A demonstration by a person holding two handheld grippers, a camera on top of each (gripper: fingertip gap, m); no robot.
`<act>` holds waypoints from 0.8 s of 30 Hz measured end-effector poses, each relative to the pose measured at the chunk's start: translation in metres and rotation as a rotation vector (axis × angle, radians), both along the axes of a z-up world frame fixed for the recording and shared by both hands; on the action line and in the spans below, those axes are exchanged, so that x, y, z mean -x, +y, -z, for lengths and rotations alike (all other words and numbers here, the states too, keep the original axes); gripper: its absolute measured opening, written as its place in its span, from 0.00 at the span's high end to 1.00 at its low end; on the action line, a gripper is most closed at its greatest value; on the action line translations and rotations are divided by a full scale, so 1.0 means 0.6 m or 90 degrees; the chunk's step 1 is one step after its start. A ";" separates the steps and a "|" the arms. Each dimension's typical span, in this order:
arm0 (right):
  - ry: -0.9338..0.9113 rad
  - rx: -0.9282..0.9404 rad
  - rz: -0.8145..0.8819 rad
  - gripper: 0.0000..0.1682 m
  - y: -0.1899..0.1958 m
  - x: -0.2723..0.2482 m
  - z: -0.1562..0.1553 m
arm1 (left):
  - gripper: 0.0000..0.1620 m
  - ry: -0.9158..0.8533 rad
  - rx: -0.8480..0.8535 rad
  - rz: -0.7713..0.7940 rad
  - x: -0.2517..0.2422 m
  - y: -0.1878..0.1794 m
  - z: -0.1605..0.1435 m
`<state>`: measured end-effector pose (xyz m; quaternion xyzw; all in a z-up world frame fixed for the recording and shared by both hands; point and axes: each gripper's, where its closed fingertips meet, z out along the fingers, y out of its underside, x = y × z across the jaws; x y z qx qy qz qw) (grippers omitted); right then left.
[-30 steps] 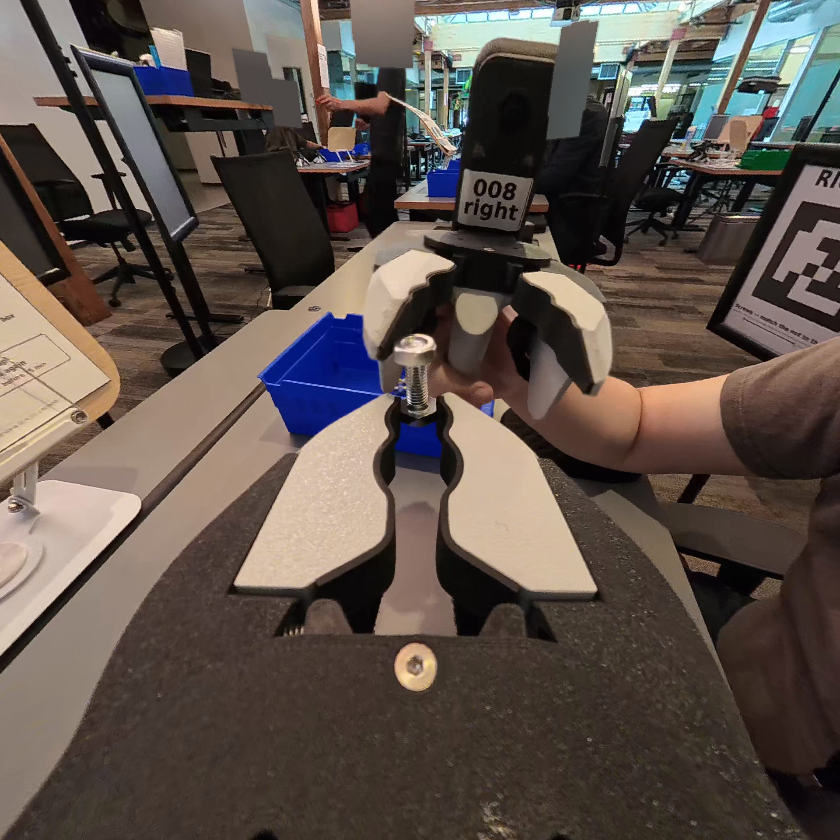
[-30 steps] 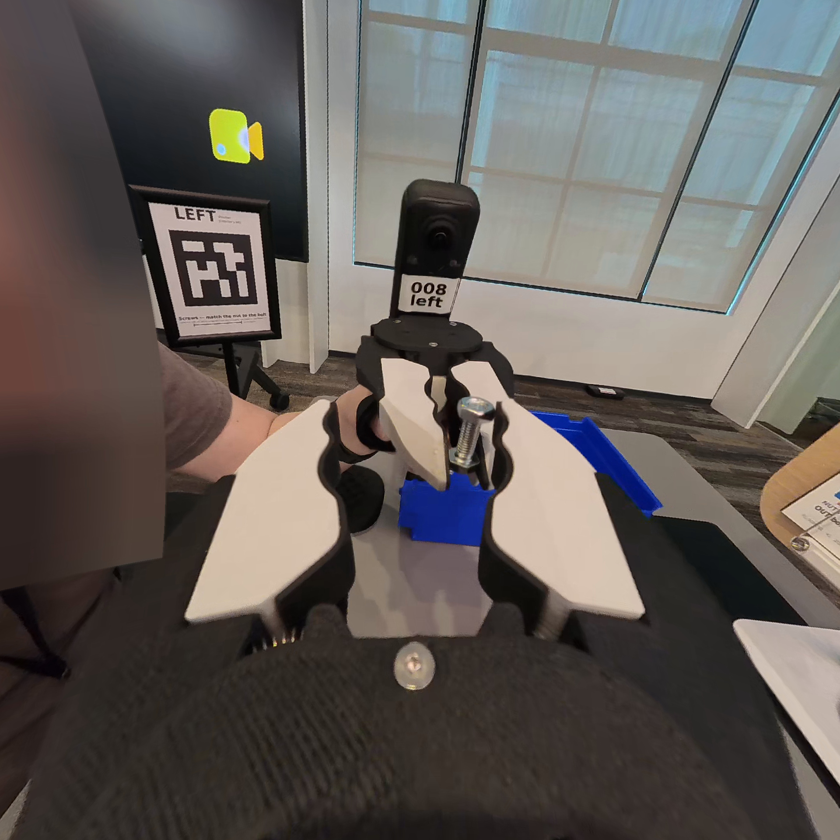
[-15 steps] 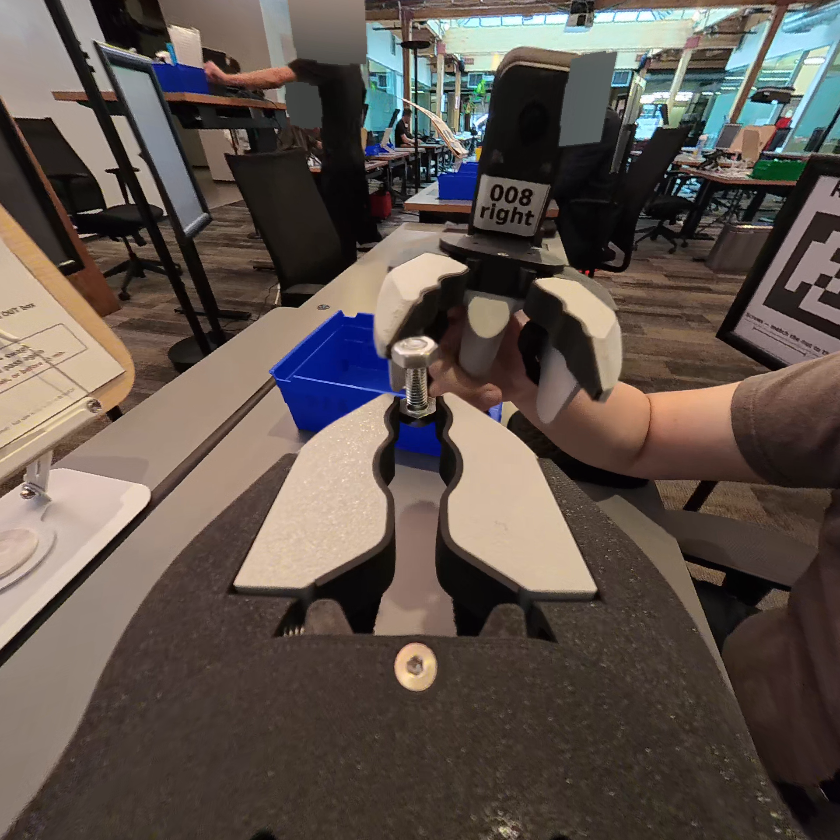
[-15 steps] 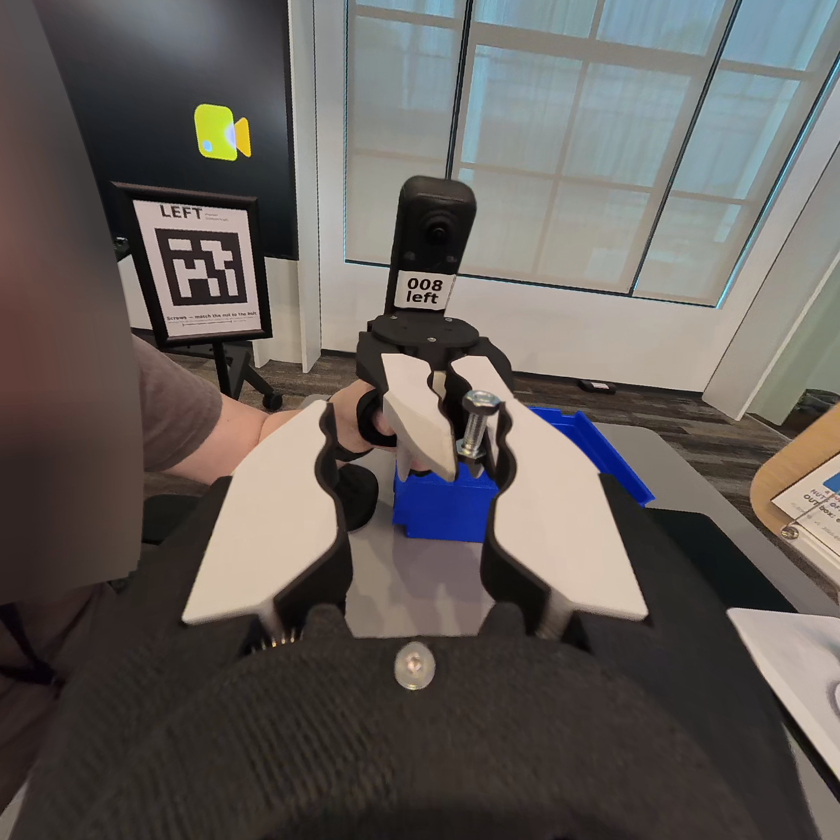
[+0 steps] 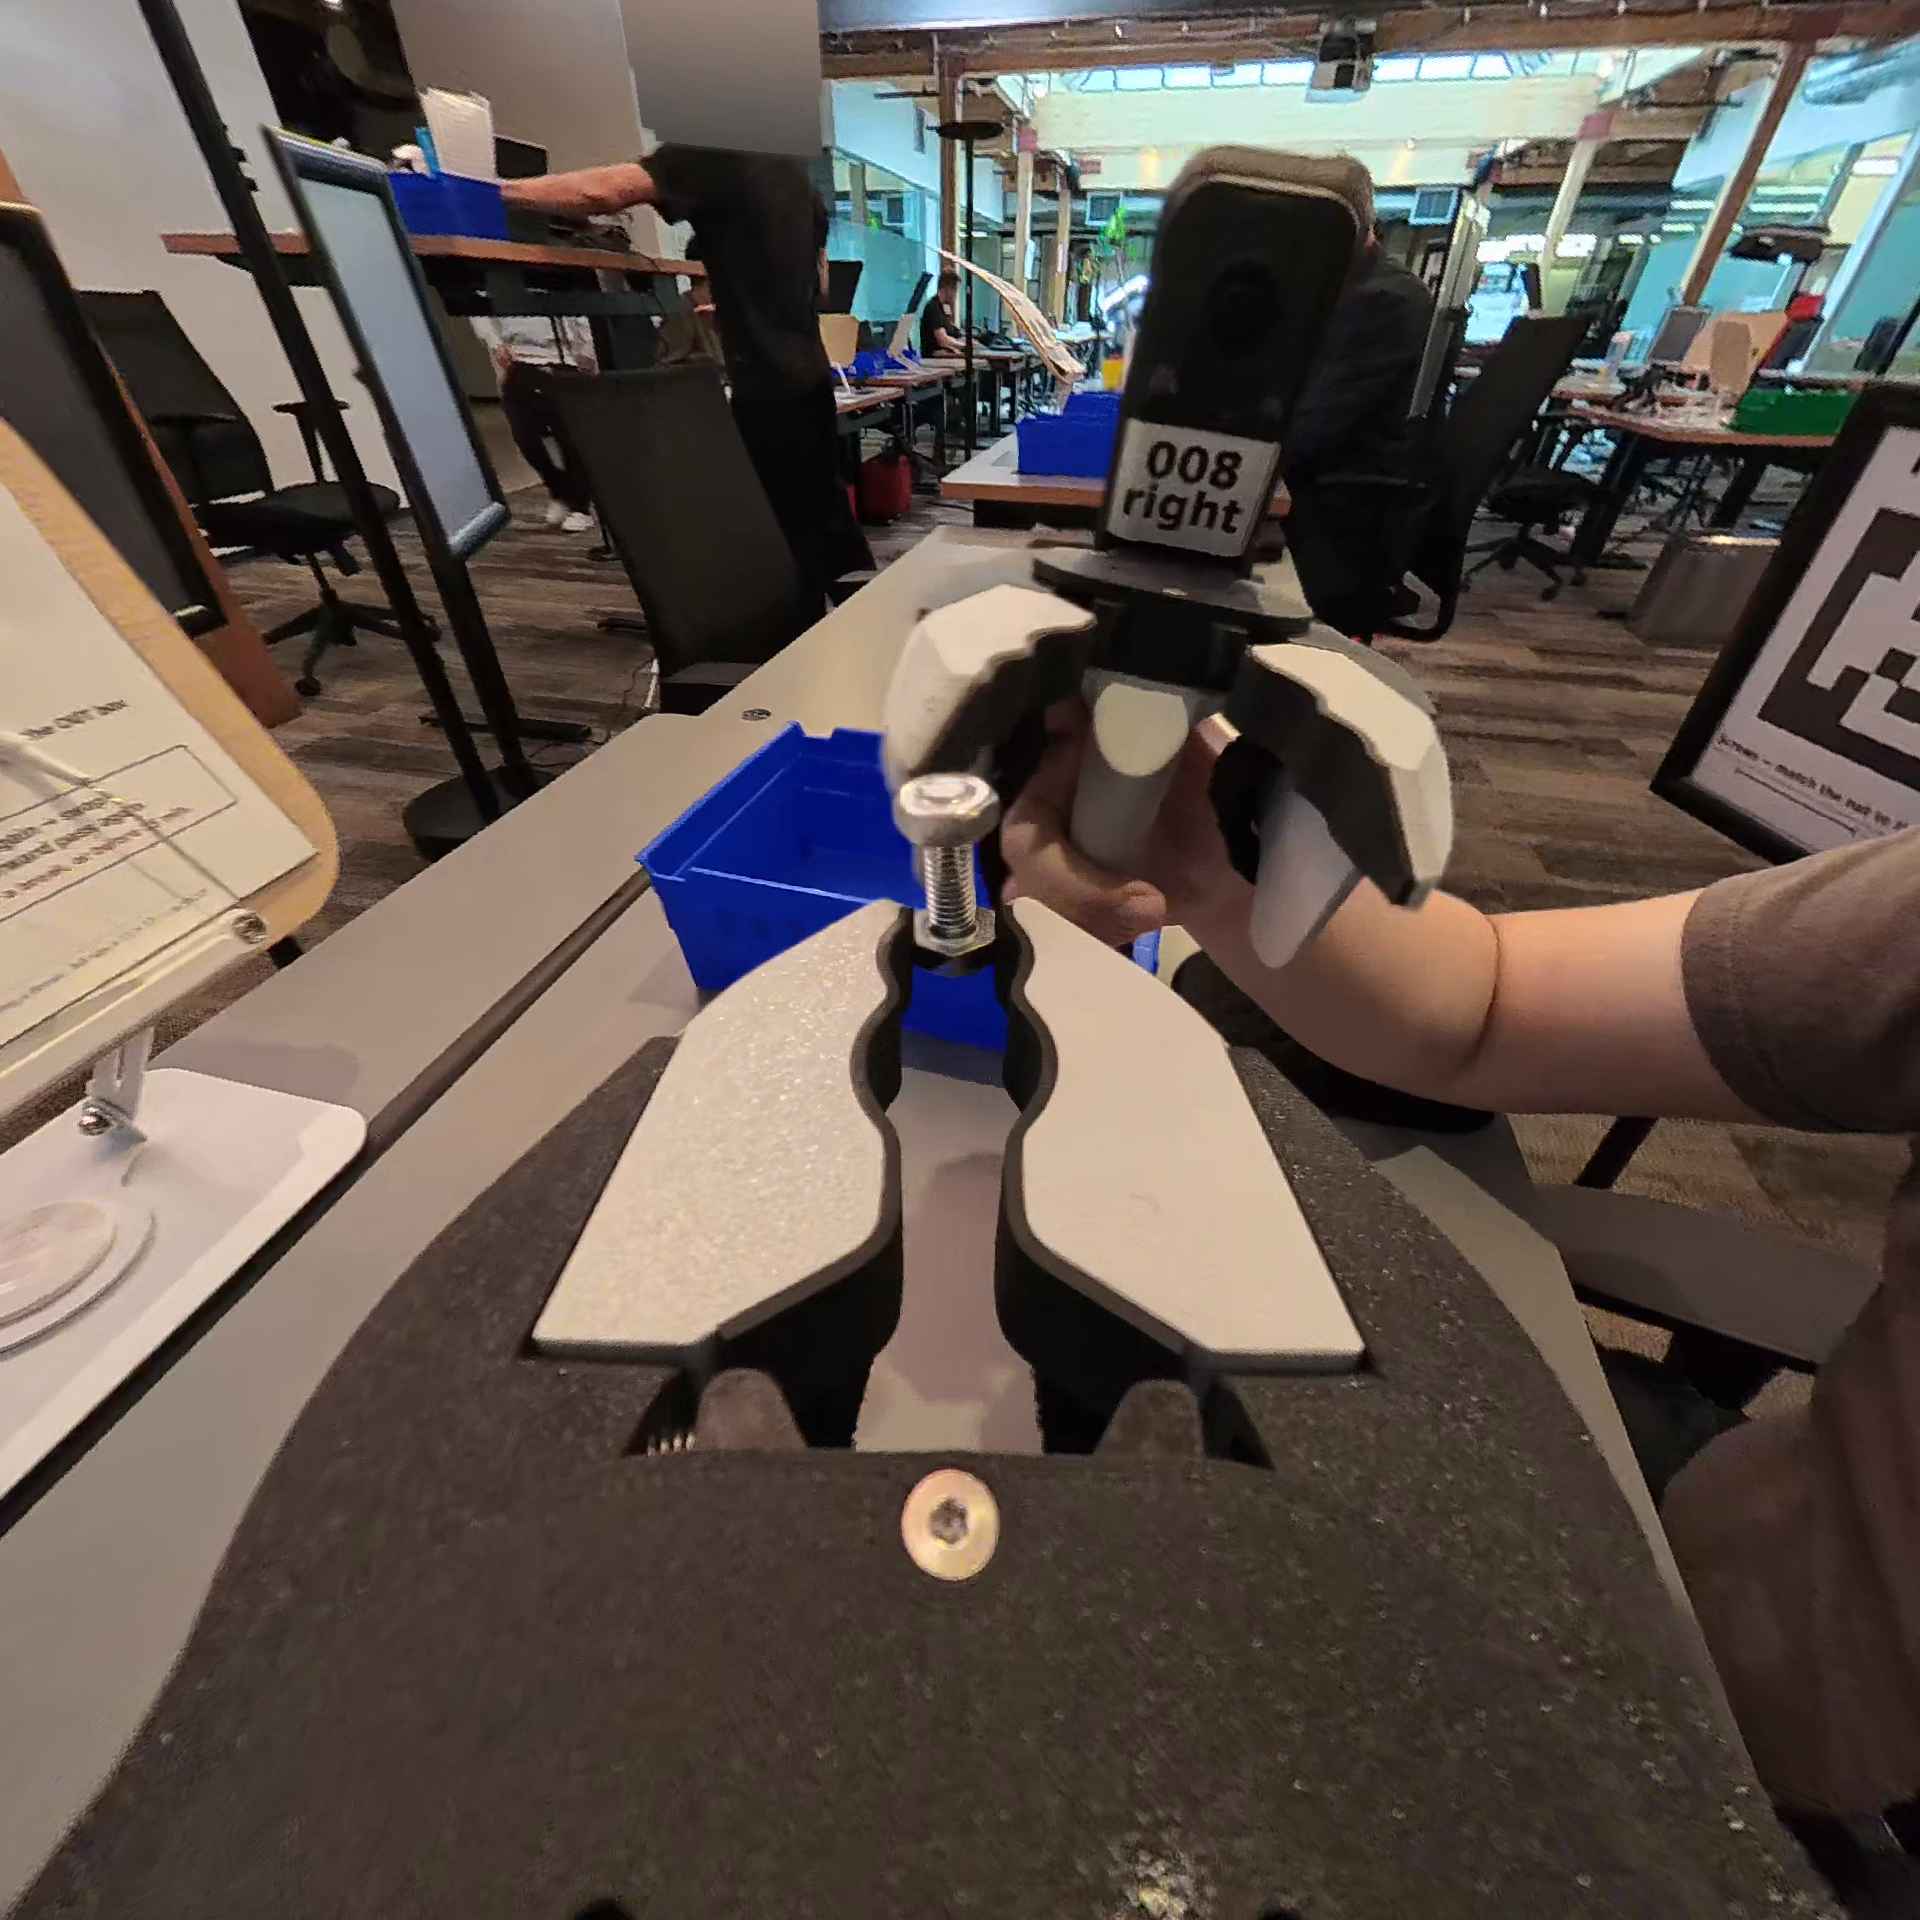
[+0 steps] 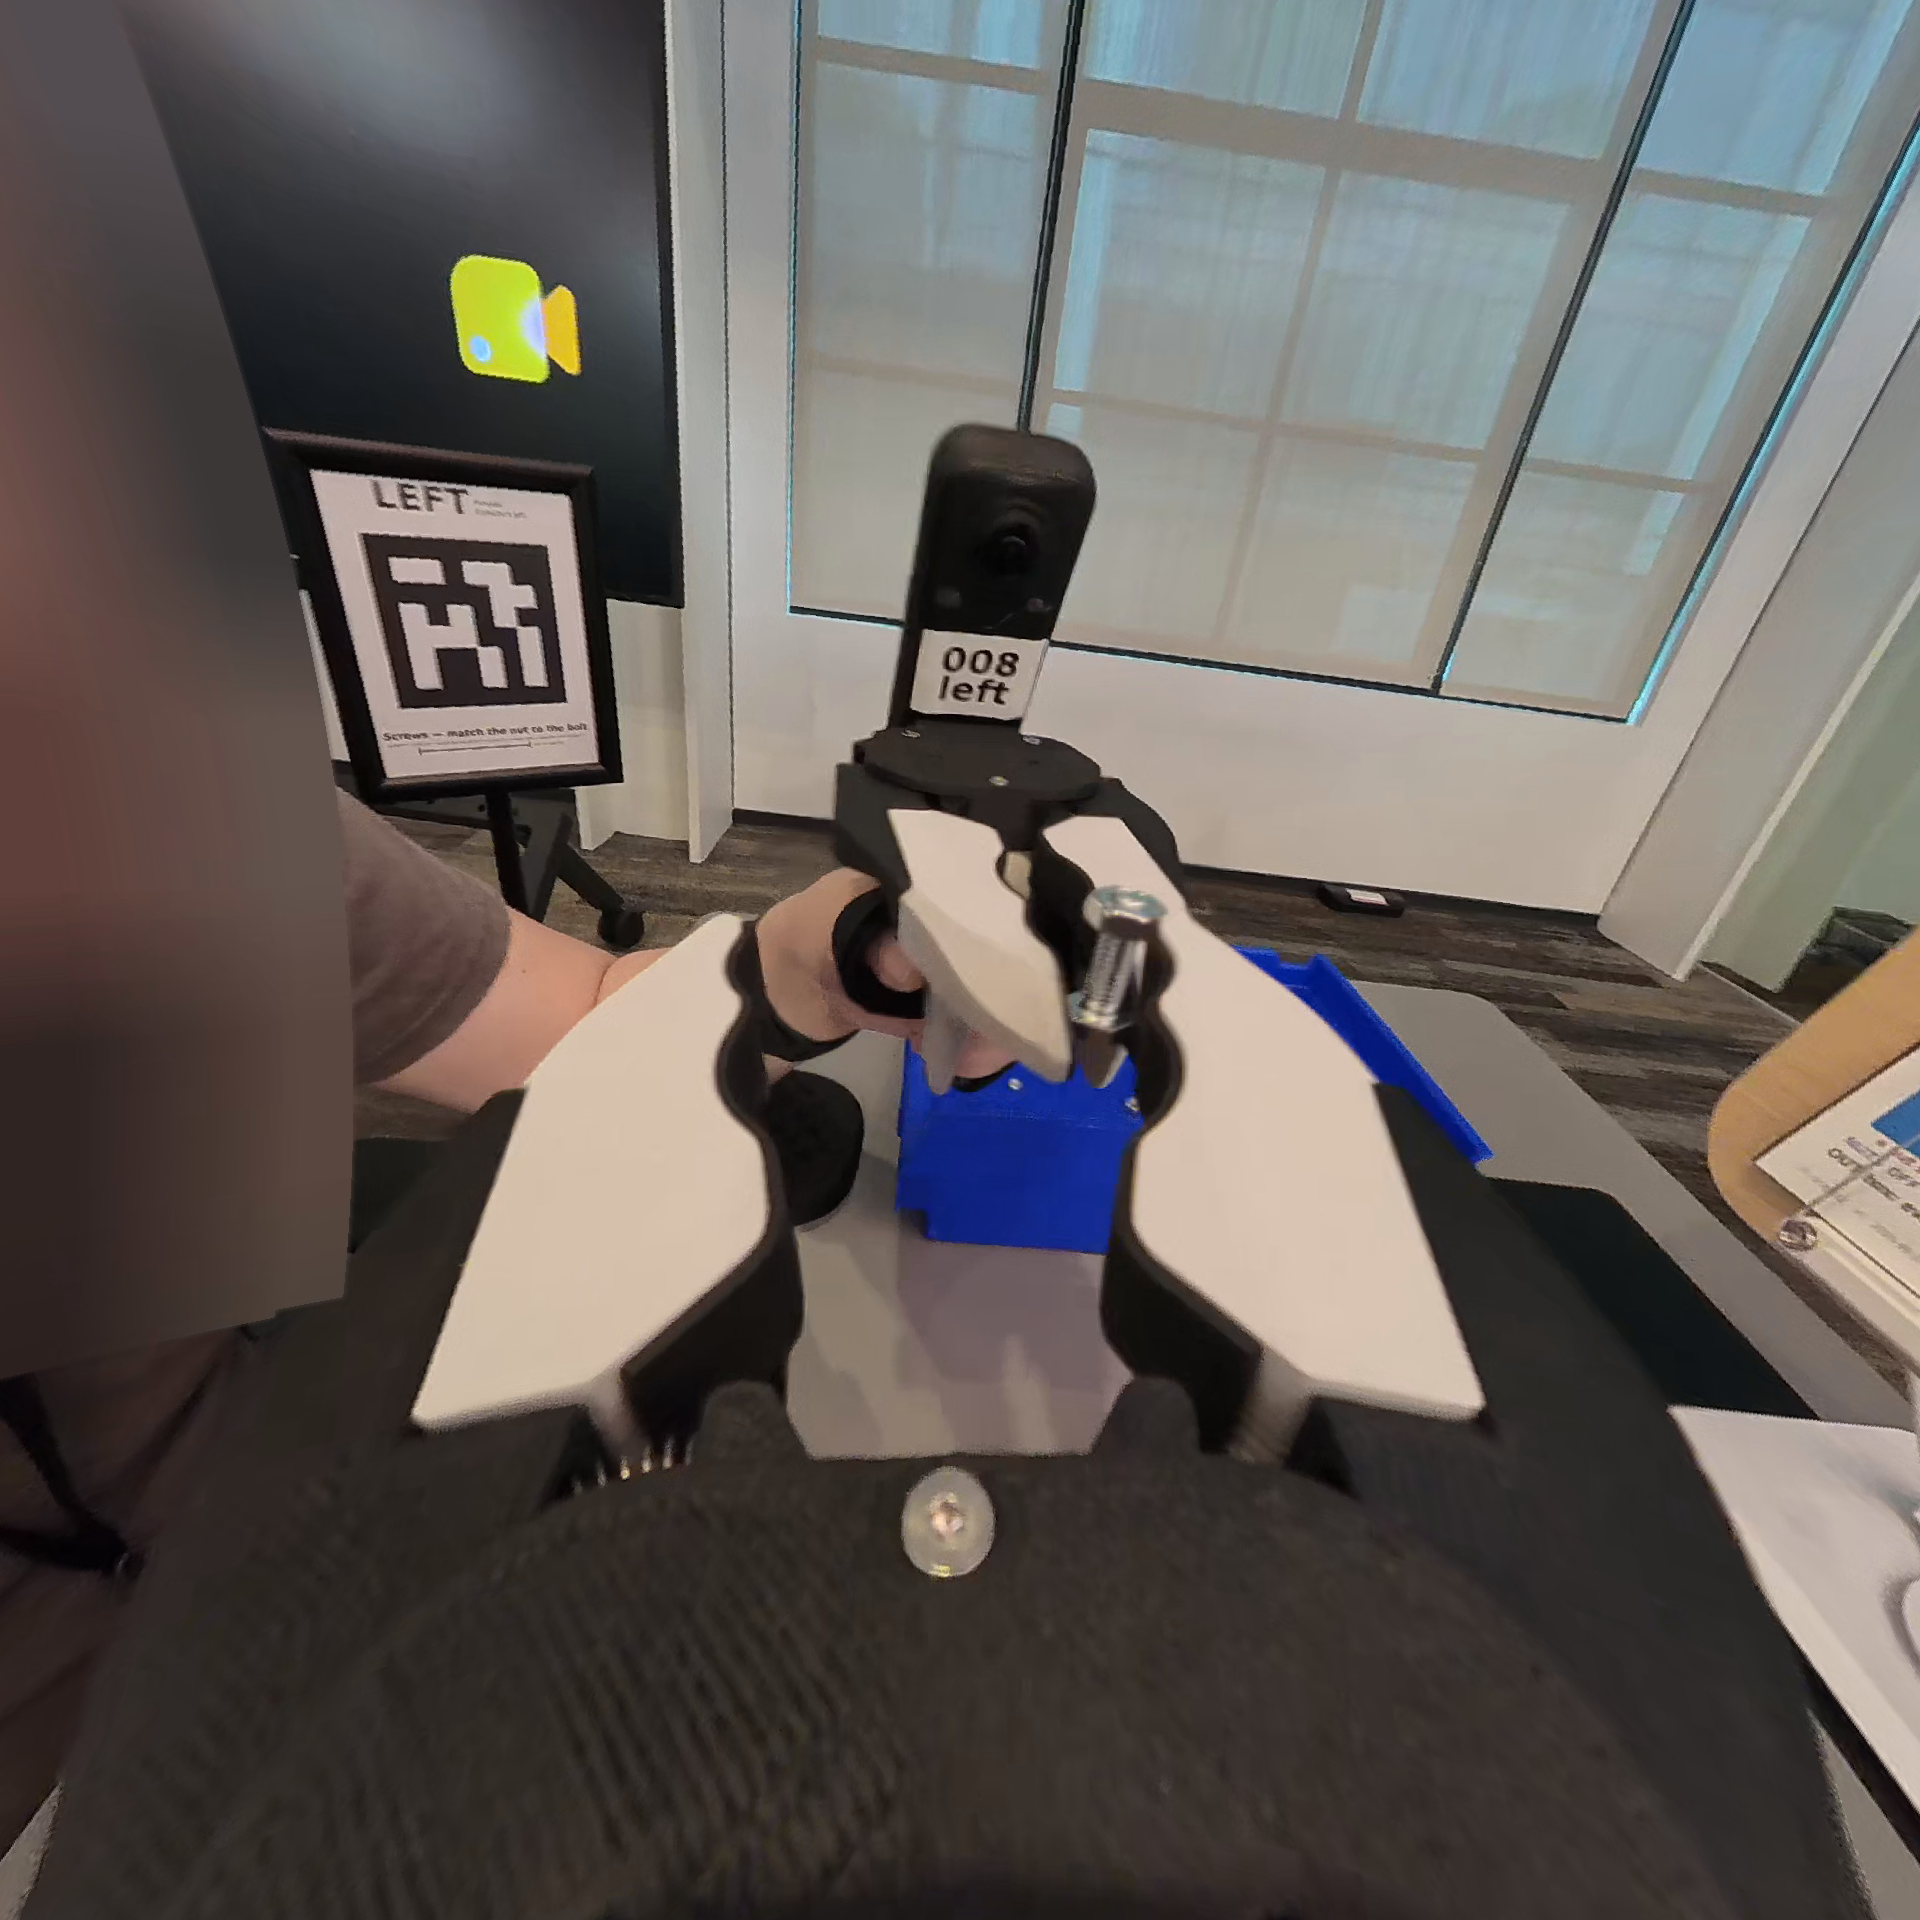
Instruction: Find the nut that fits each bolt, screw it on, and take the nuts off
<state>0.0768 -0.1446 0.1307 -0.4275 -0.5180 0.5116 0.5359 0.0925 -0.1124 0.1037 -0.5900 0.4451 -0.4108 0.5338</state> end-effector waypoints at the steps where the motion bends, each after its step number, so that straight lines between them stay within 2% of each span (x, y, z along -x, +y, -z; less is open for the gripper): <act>1: 0.006 0.002 -0.006 0.61 -0.002 -0.006 -0.005 | 0.91 -0.004 0.002 -0.009 0.005 0.004 -0.003; 4: 0.026 0.013 0.015 0.59 0.009 -0.012 -0.014 | 0.91 -0.002 0.008 0.007 0.002 0.000 0.000; 7: 0.010 0.019 0.010 0.57 0.008 -0.001 -0.002 | 0.91 0.007 0.011 0.035 -0.015 -0.015 0.008; 12: -0.007 0.010 -0.007 0.55 -0.004 0.009 0.006 | 0.91 0.009 0.000 0.020 -0.012 -0.011 0.007; 14: -0.011 0.001 0.001 0.58 -0.001 0.000 0.001 | 0.91 0.000 -0.001 0.005 -0.002 -0.004 0.000; 15: -0.006 -0.001 -0.002 0.63 -0.001 -0.007 -0.003 | 0.91 -0.008 0.000 -0.006 0.003 0.001 -0.004; 19: 0.019 0.013 0.020 0.61 0.010 -0.013 -0.013 | 0.91 -0.003 0.003 -0.006 0.001 0.001 0.000; 24: -0.007 0.021 -0.008 0.59 -0.001 0.011 0.008 | 0.91 0.031 -0.005 0.024 -0.024 -0.020 0.015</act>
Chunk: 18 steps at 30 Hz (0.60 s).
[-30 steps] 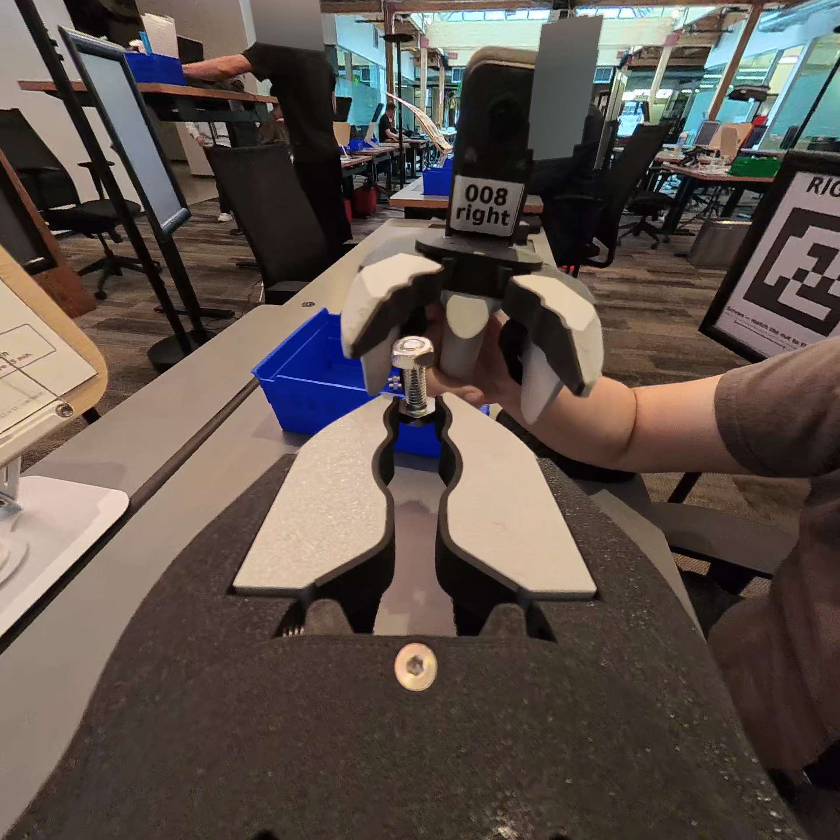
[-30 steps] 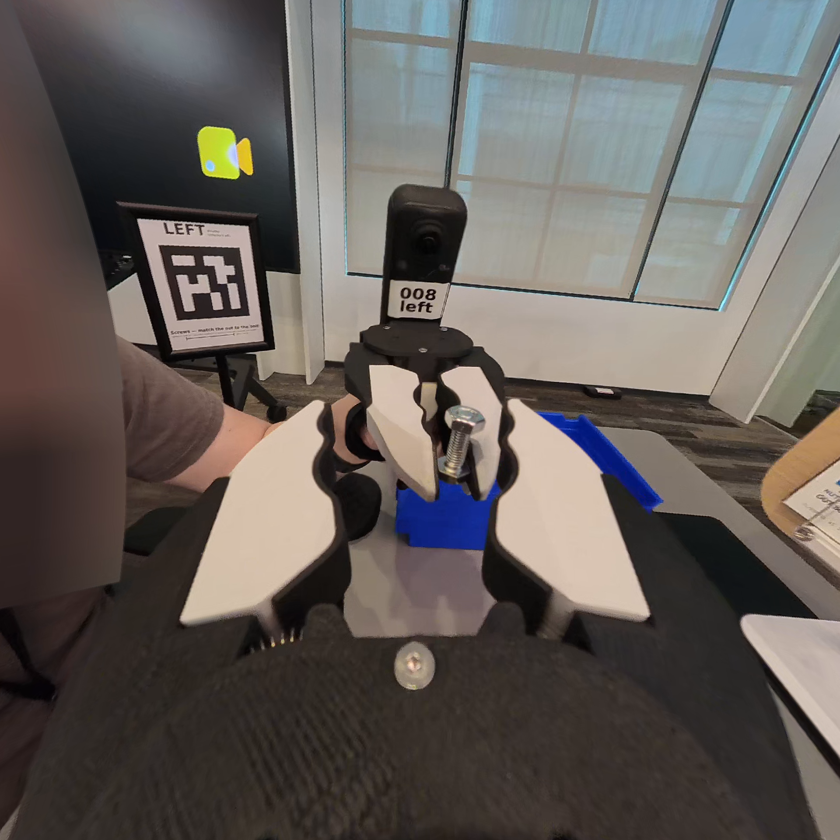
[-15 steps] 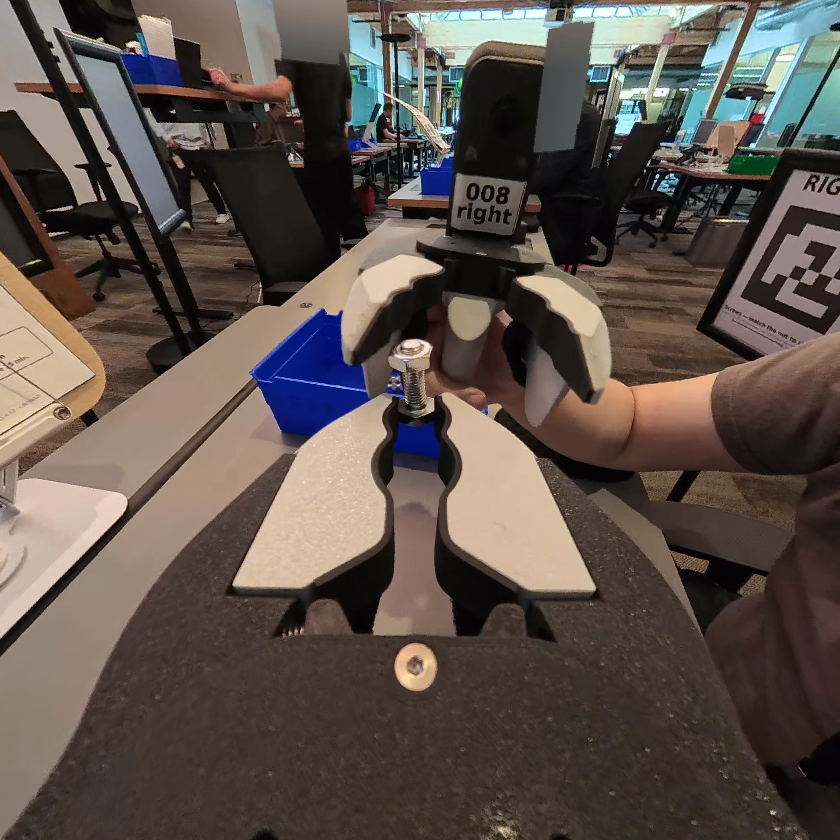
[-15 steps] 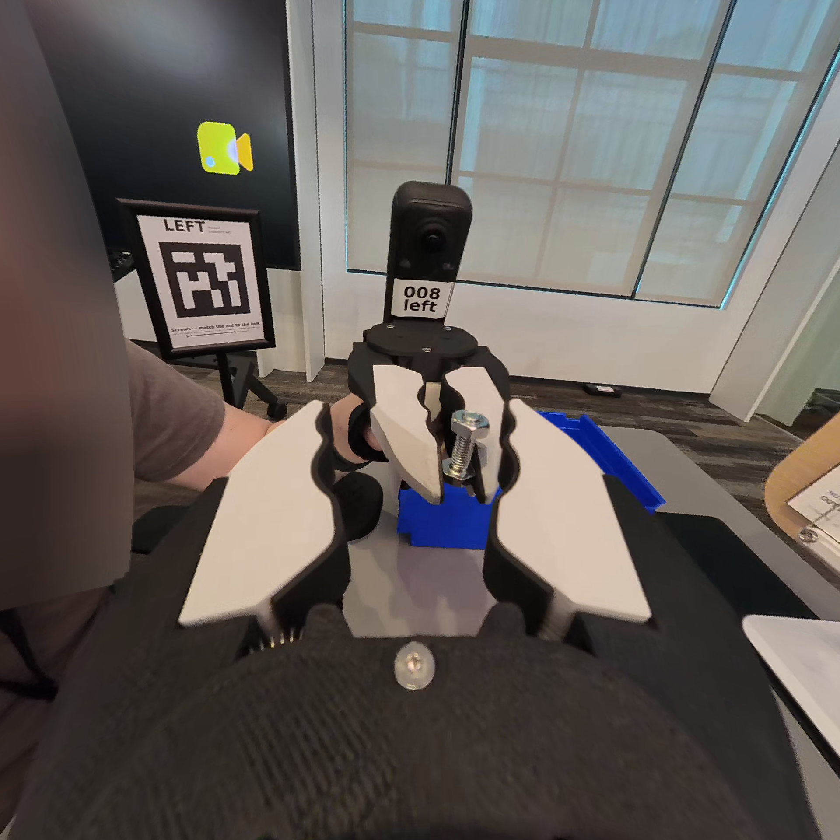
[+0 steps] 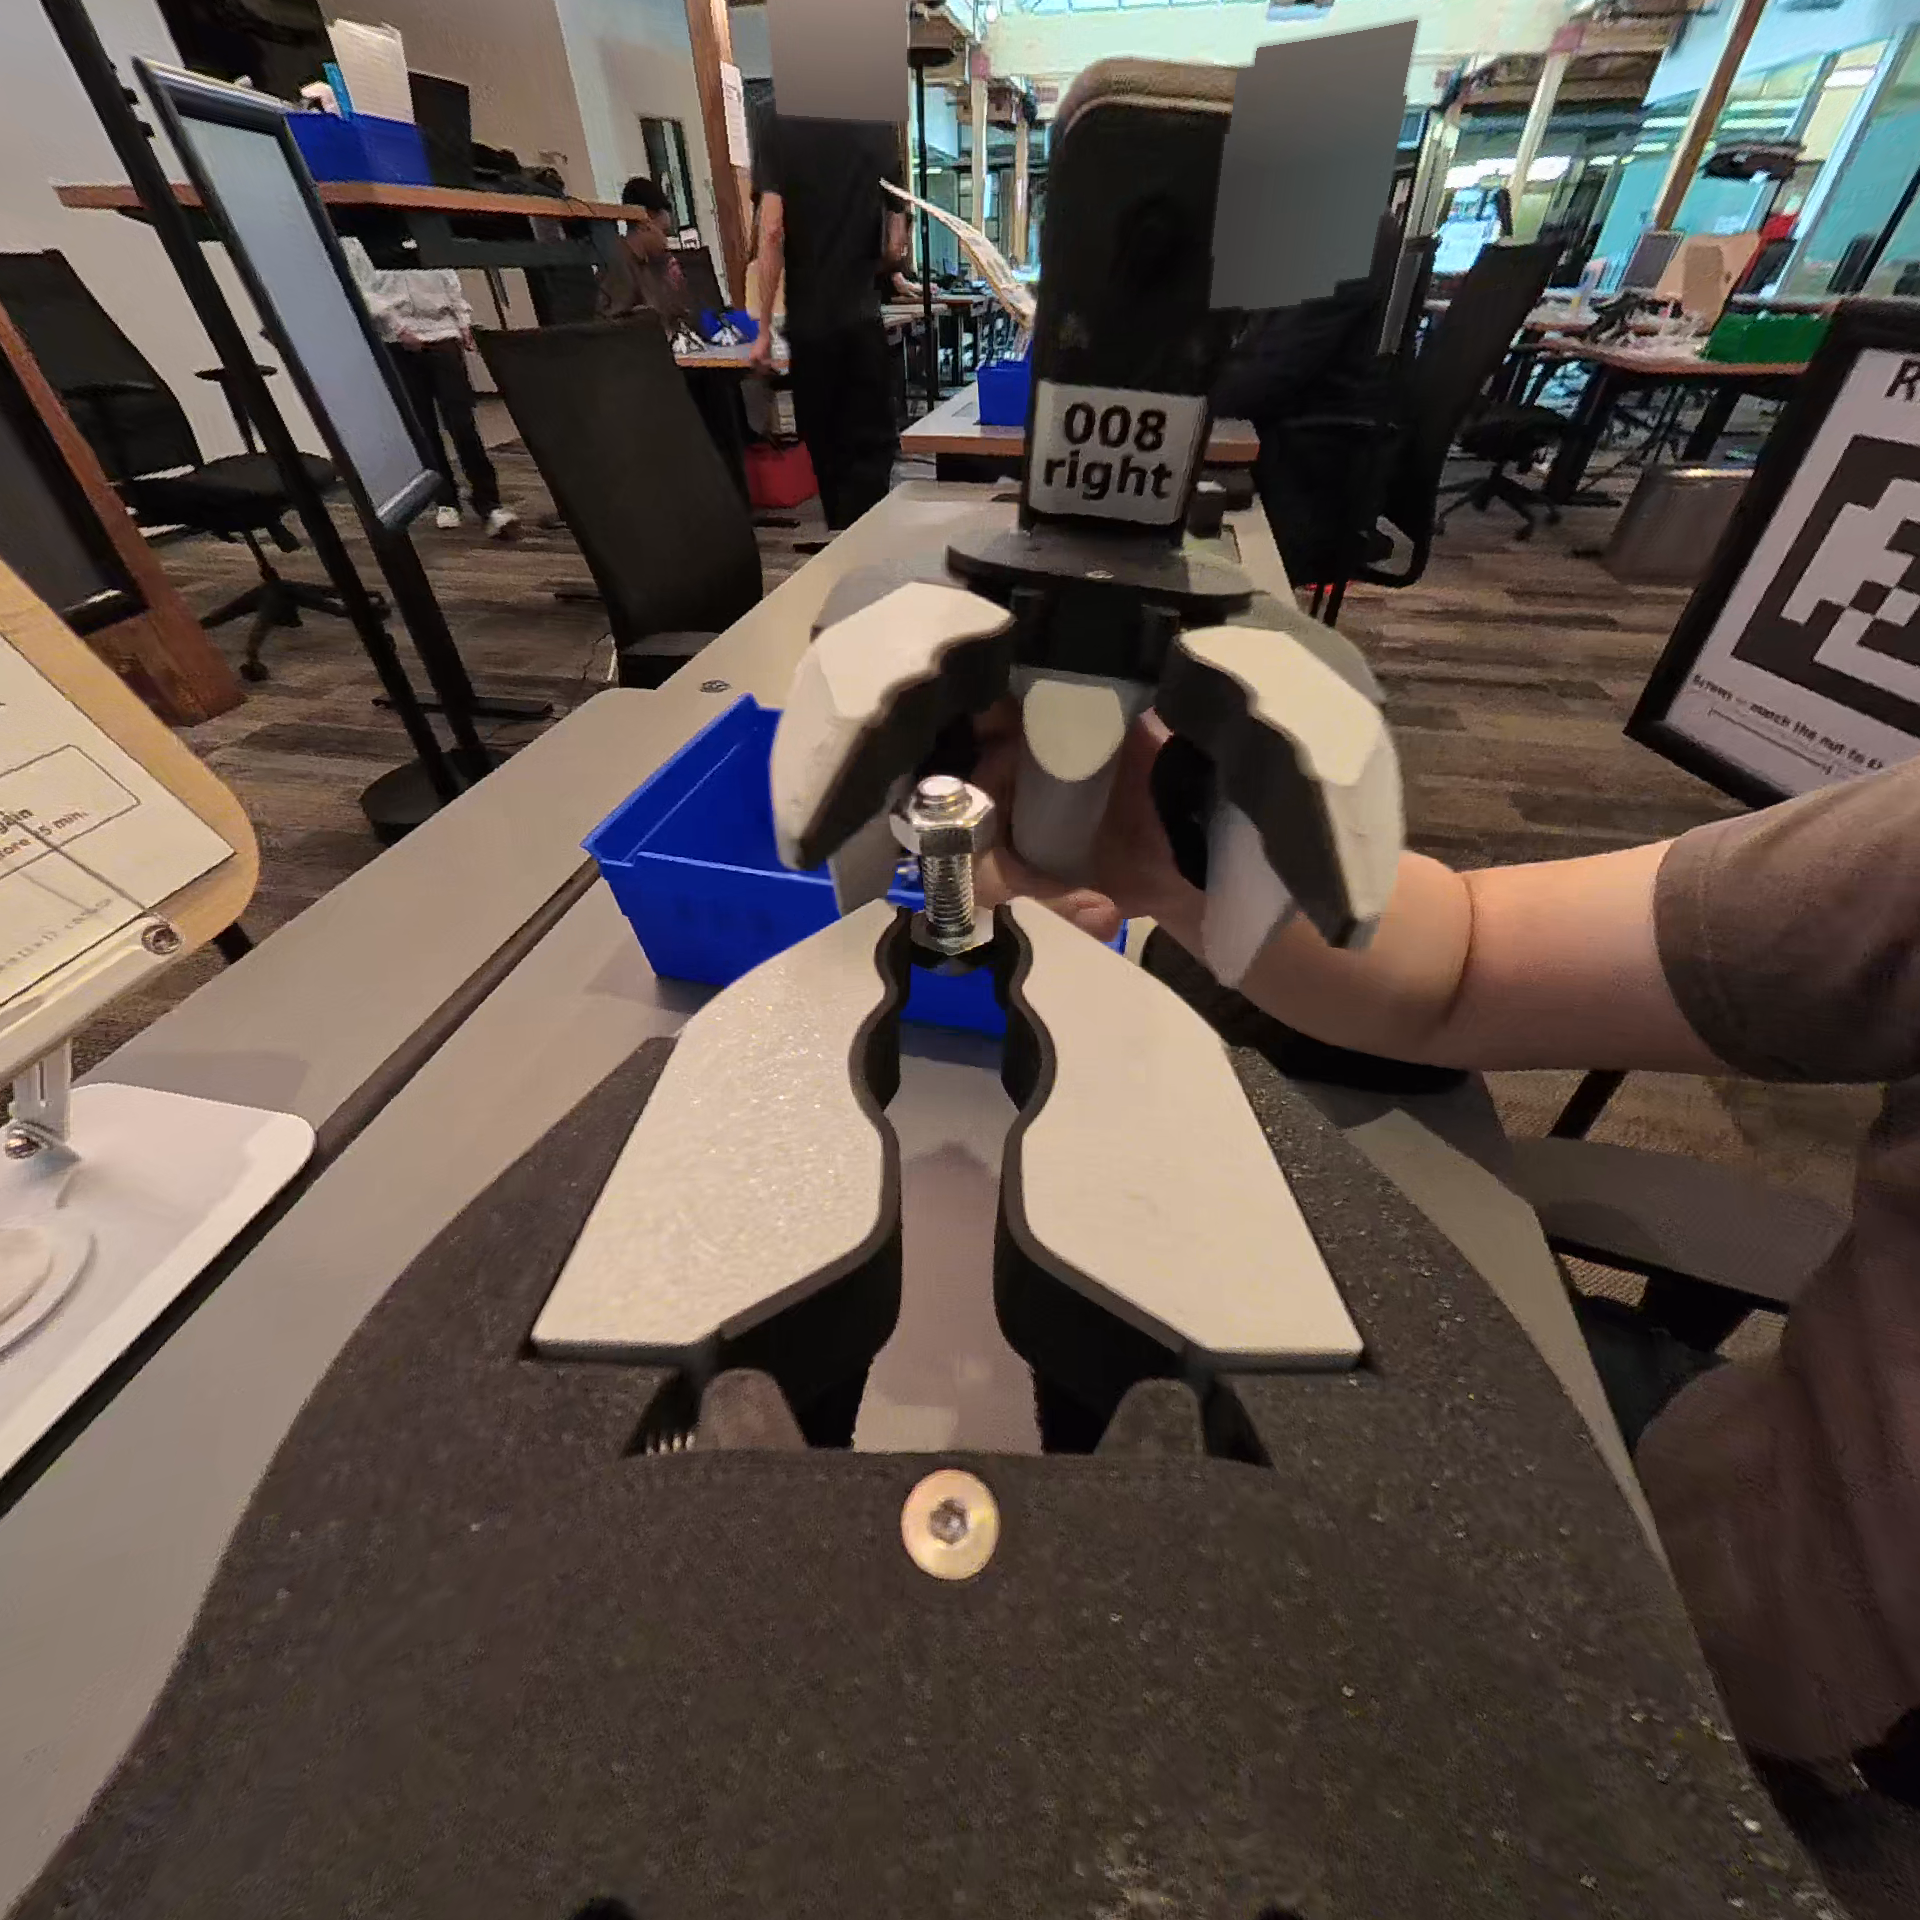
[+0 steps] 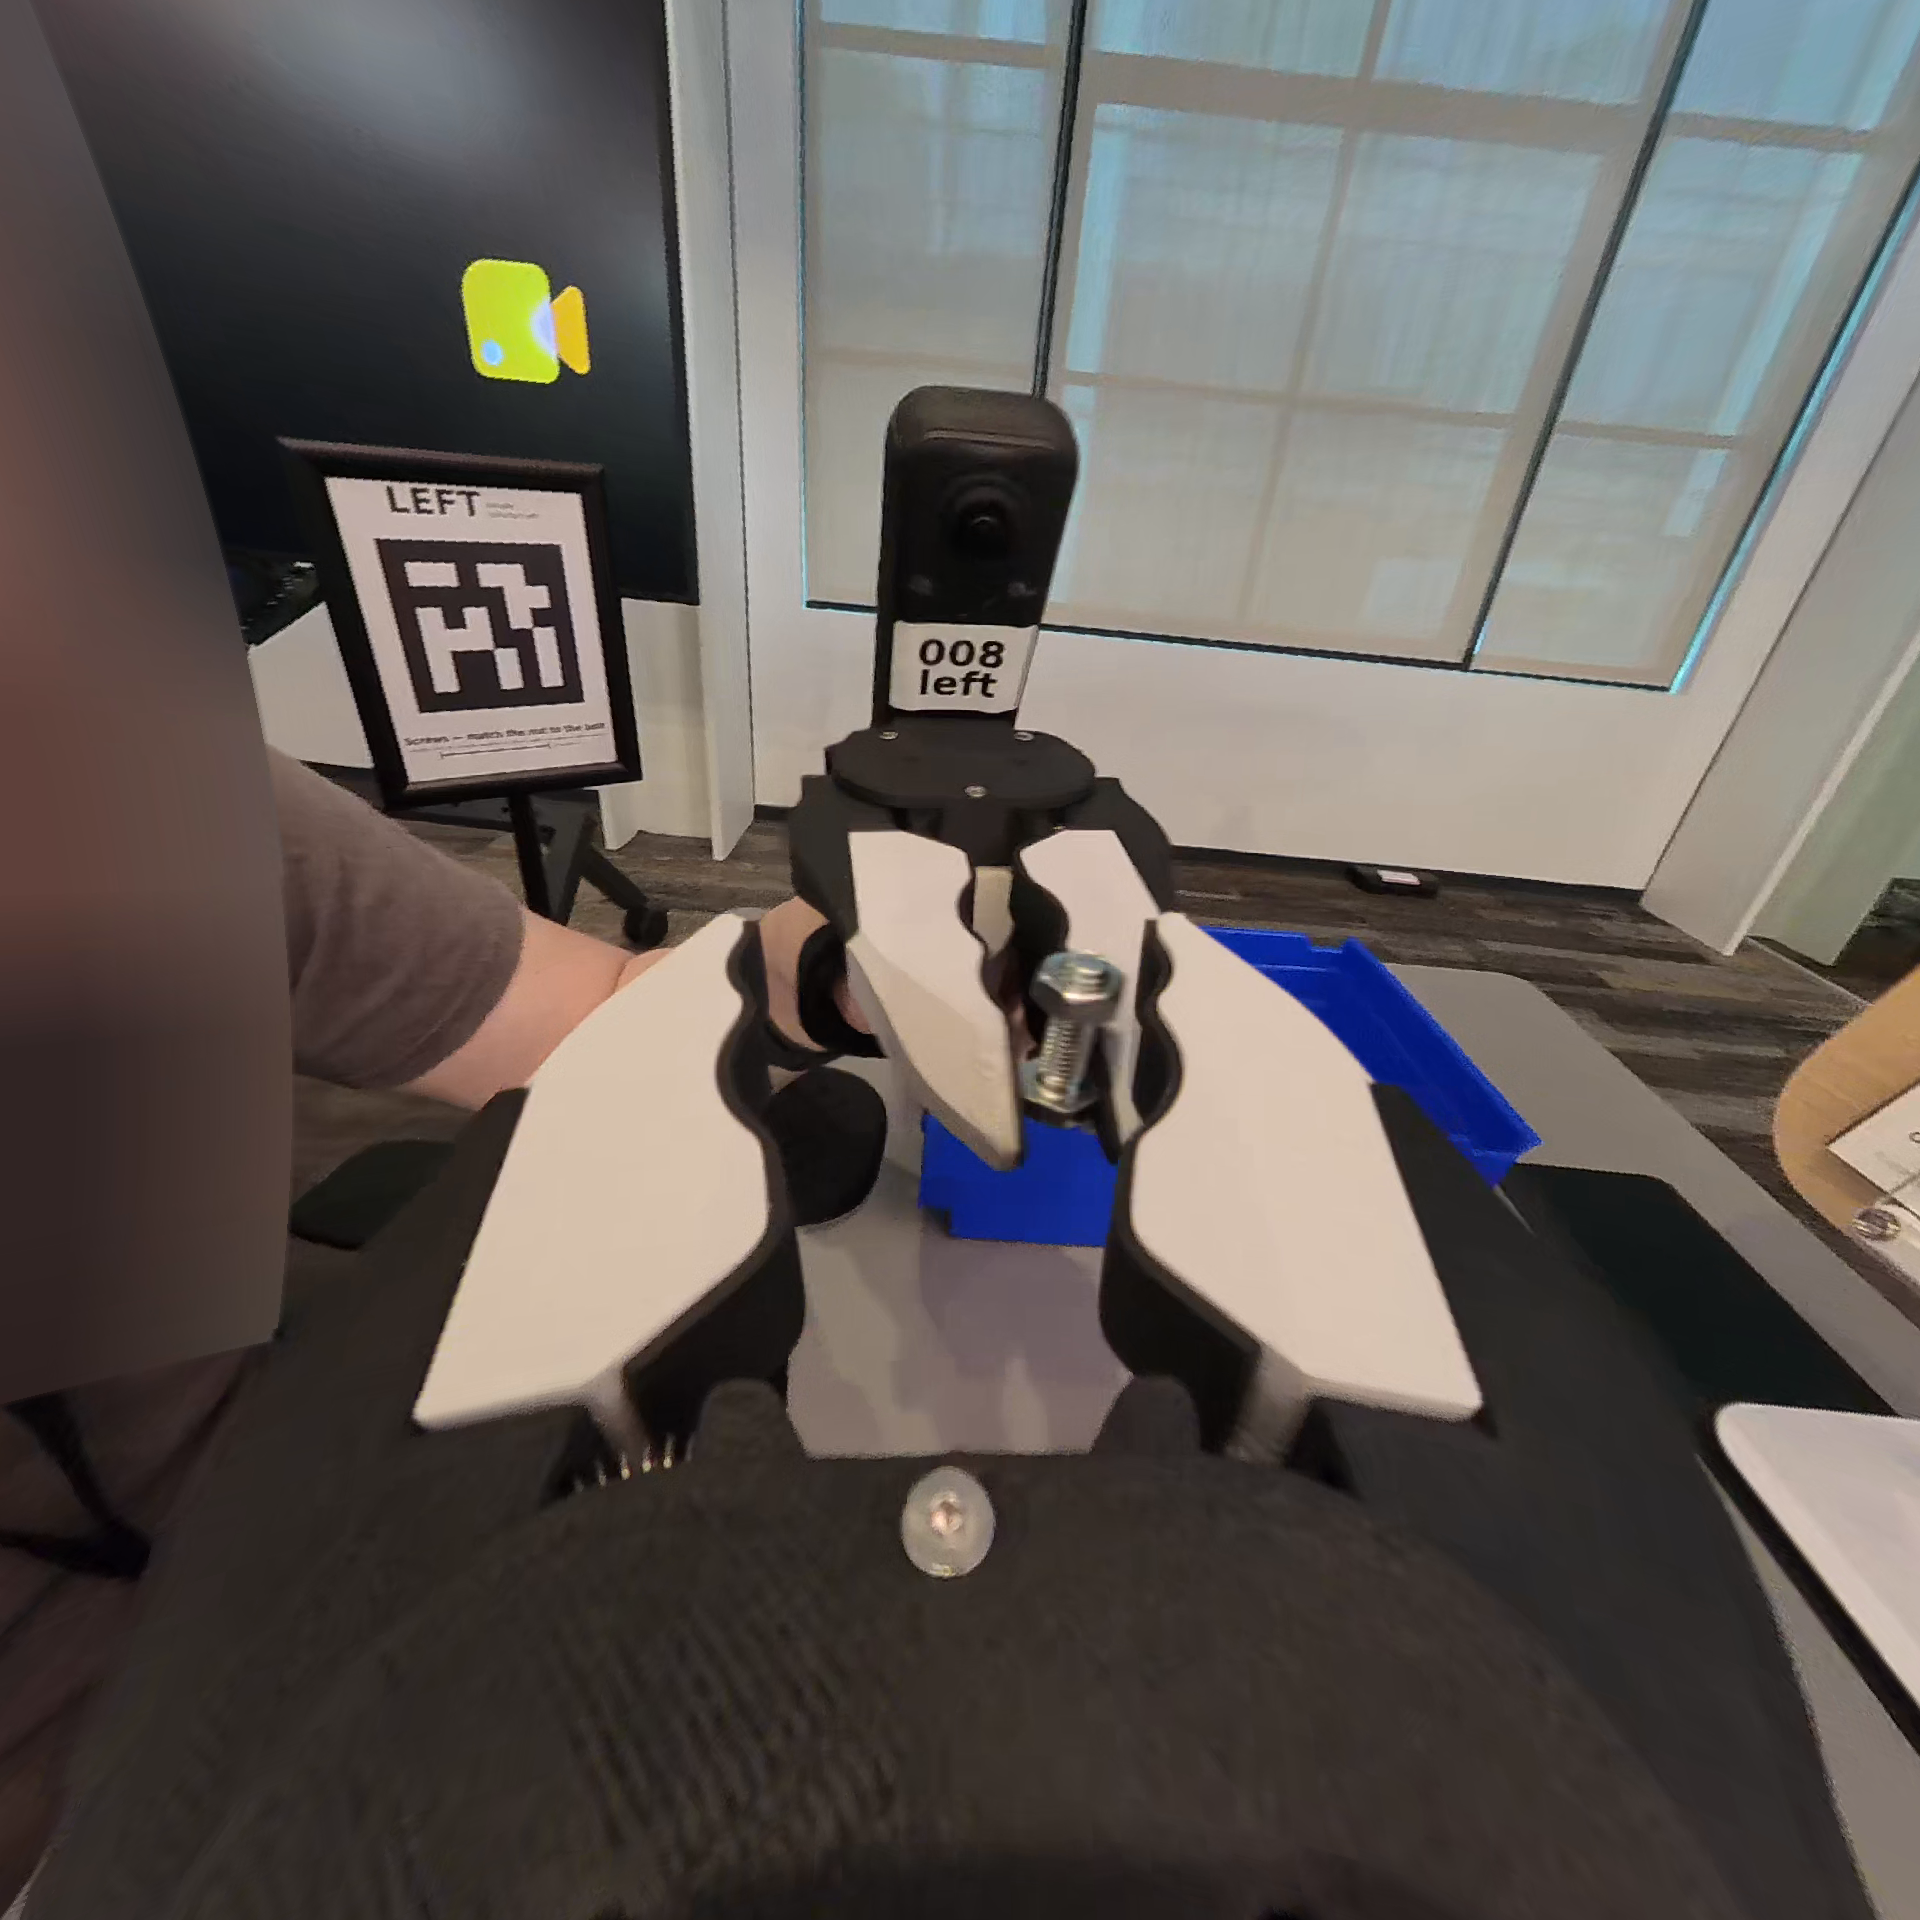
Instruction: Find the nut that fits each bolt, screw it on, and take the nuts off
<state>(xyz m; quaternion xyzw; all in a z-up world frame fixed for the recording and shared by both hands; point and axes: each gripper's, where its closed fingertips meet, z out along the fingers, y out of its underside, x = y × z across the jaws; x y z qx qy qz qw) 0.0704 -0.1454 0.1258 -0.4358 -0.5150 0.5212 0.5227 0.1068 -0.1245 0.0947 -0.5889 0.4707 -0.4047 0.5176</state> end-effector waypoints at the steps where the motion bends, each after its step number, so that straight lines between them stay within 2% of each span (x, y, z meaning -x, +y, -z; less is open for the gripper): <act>1: -0.007 -0.003 -0.003 0.56 -0.003 0.002 0.002 | 0.91 0.000 -0.005 -0.013 0.003 0.006 0.000; 4: -0.017 -0.032 0.027 0.57 0.002 -0.005 -0.001 | 0.91 -0.026 0.007 -0.027 0.018 0.017 -0.012; 6: -0.010 -0.035 0.024 0.61 0.000 -0.015 -0.010 | 0.91 -0.046 0.017 -0.040 0.030 0.025 -0.021; 12: 0.004 -0.005 0.032 0.59 0.010 -0.008 -0.007 | 0.91 -0.033 0.025 0.009 0.006 0.001 -0.009; 18: -0.015 -0.019 0.025 0.57 0.002 -0.006 -0.003 | 0.91 -0.032 0.016 -0.020 0.016 0.016 -0.011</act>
